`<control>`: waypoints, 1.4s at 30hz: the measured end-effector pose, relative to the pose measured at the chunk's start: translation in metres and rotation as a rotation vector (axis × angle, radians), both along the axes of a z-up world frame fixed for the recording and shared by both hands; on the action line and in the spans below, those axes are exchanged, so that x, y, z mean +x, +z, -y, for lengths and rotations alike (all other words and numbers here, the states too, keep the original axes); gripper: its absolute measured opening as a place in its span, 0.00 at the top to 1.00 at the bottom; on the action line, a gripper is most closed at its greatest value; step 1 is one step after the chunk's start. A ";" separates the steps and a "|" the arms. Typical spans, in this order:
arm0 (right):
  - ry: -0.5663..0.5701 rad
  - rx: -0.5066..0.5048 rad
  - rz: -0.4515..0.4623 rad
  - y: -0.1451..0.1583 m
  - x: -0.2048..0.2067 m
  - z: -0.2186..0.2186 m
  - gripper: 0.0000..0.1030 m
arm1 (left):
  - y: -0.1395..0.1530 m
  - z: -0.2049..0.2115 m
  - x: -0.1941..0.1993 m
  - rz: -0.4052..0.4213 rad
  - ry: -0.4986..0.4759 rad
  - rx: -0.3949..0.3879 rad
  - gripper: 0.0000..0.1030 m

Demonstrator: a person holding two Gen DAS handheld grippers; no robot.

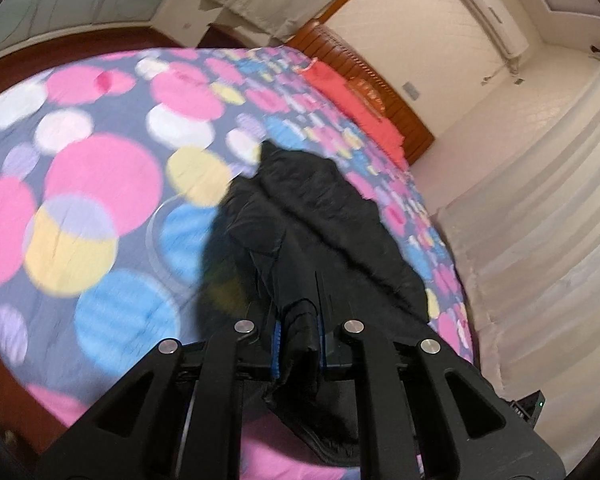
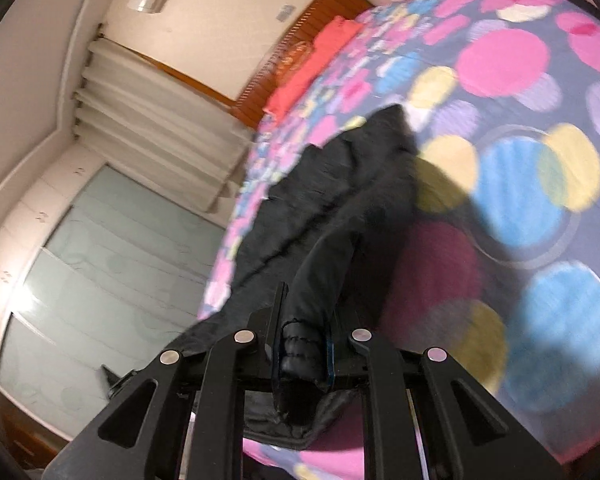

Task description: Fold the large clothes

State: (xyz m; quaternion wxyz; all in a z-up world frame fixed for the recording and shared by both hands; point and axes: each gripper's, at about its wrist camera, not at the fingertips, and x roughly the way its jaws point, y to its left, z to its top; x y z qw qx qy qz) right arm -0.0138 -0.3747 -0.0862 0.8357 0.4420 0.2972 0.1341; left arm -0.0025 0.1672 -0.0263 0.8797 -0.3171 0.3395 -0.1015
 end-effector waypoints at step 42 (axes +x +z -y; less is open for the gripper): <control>-0.193 -0.068 -0.262 -0.090 0.417 0.076 0.80 | -0.094 0.049 0.466 -0.207 0.035 0.472 0.86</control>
